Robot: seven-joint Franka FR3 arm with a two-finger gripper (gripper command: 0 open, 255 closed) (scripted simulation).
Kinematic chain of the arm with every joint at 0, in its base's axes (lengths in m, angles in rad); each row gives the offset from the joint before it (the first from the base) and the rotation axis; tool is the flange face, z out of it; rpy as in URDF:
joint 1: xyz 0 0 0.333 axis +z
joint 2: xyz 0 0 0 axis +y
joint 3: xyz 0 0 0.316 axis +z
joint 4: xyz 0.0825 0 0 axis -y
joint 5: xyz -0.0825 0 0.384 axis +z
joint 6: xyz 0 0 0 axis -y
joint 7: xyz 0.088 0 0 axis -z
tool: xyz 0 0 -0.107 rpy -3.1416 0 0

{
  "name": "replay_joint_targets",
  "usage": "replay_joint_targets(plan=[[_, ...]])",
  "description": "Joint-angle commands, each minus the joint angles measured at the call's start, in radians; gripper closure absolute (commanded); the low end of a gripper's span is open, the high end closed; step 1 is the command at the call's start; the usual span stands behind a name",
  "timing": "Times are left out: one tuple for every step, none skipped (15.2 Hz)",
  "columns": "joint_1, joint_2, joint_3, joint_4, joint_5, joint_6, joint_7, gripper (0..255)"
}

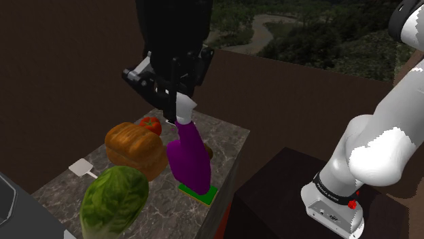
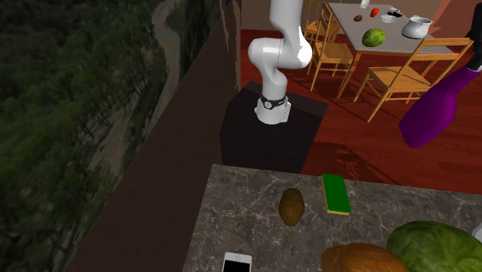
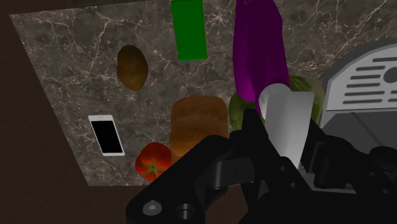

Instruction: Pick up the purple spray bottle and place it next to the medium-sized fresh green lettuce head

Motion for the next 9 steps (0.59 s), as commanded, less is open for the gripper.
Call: replay_joint_targets(plan=[[-0.003,-0.018,-0.007,-0.045,0.013,0.033,-0.007,255],[-0.003,-0.026,-0.01,-0.065,0.019,0.048,-0.01,255],[-0.004,-0.033,-0.013,-0.085,0.024,0.063,-0.012,255],[-0.004,-0.04,-0.015,-0.105,0.029,0.078,-0.014,255],[-0.004,-0.047,-0.017,-0.124,0.033,0.092,-0.016,255],[-0.004,-0.052,-0.019,-0.142,0.037,0.107,-0.018,255],[-0.004,-0.058,-0.021,-0.161,0.041,0.121,-0.019,255],[-0.004,-0.063,-0.023,-0.179,0.045,0.136,-0.021,255],[-0.003,-0.068,-0.024,-0.196,0.048,0.15,-0.022,255]])
